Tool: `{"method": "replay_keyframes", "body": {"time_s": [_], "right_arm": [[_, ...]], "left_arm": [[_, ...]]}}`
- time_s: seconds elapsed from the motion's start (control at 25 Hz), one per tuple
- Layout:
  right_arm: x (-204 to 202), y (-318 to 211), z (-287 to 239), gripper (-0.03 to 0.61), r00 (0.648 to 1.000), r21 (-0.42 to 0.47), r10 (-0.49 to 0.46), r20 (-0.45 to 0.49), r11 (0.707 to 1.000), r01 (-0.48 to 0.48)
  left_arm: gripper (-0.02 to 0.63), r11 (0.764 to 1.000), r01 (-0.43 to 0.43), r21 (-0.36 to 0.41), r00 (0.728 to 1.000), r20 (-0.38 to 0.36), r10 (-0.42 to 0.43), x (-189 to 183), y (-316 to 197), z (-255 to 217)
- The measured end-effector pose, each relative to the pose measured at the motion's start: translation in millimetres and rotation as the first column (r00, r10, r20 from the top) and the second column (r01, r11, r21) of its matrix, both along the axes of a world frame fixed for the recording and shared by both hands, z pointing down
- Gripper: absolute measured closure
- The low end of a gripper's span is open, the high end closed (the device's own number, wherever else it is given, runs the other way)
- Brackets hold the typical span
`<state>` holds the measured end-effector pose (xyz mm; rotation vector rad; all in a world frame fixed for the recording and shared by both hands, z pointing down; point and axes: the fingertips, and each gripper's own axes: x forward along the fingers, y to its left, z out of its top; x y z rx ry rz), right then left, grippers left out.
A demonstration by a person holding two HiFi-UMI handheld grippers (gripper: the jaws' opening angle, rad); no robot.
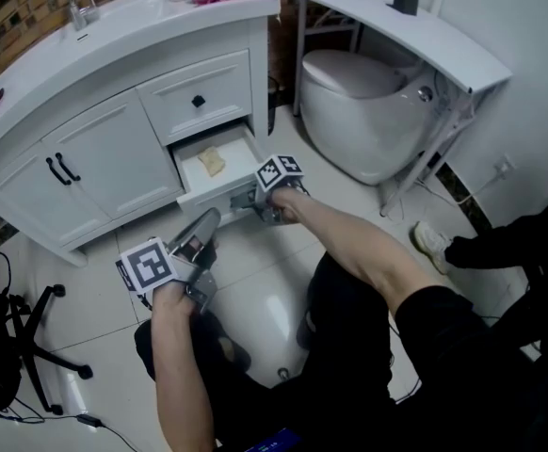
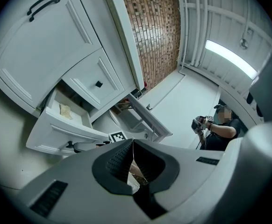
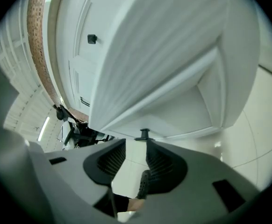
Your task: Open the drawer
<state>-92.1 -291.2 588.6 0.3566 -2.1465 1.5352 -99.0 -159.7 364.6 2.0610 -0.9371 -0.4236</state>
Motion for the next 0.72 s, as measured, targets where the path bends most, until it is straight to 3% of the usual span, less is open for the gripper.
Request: {"method": "replay_keyframes", "body": {"time_s": [0.12,0.28,0.4,0.56,0.72], "right_arm": [[-5,9,-22,0.431,0.996,-0.006,-0.018,0.085,1.0,0.019],[-14,19,-58,0.431,0.976,0.012,-0.045,0.214,0.999,0.043],[-19,29,-92,0.433,0.945,0.048,-0.074,0.319,0.997,0.061],[-20,42,-130,0.433,0.903,0.104,-0.109,0.415,0.992,0.073],[-12,45,-154,0.434,0.874,0.122,-0.092,0.478,0.992,0.037]], "left_arm": [[0.623,1.0,0.011,-0.027,0.999,-0.042,-0.012,-1,0,5],[0.623,1.0,0.014,-0.002,1.0,-0.003,-0.014,-3,1,1],[0.623,0.999,0.025,-0.025,0.998,-0.049,-0.026,-3,3,5],[0.623,0.999,0.034,-0.004,0.999,0.012,-0.034,-8,5,3],[0.623,1.0,0.016,0.004,1.0,-0.025,-0.016,-1,8,1]]}}
